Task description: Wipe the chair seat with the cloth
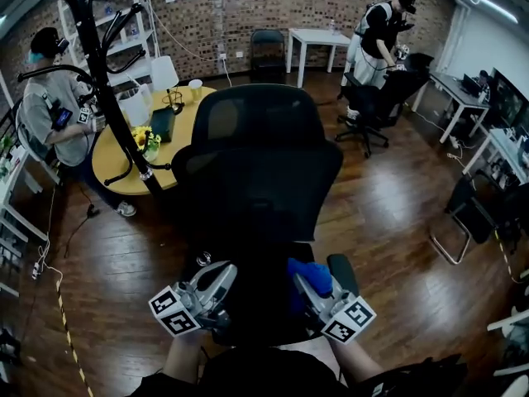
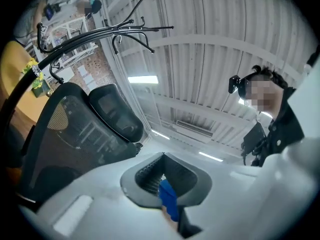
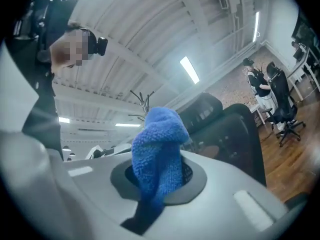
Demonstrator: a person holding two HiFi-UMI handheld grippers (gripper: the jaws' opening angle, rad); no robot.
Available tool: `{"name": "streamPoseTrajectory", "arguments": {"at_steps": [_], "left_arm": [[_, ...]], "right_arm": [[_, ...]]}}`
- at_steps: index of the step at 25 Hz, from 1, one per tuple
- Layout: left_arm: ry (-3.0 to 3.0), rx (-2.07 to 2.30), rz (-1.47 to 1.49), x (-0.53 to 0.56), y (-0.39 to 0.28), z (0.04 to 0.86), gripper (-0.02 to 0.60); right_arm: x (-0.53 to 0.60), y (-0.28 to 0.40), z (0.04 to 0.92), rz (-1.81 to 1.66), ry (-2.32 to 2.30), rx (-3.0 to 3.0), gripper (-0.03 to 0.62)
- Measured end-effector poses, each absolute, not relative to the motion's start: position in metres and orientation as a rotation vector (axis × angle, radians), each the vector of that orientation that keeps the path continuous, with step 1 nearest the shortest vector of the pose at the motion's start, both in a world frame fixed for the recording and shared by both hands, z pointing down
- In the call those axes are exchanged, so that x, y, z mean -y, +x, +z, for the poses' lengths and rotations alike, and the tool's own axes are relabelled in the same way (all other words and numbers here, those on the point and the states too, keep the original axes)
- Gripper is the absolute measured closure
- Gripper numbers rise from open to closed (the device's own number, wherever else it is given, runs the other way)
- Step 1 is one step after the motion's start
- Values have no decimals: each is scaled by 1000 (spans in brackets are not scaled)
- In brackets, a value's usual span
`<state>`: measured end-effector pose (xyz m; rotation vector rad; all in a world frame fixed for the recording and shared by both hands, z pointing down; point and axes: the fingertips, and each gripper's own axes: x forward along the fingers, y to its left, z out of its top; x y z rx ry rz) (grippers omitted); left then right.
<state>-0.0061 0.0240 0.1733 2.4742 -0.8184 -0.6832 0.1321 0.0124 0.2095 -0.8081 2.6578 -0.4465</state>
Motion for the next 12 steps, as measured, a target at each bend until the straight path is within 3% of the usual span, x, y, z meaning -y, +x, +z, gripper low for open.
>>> {"name": "streamPoseTrajectory", "arguments": {"at_steps": [12], "left_arm": [[2449, 883, -691, -95, -15, 178, 592]], "right_arm": [[-77, 132, 209, -481, -771, -2629, 559]]}}
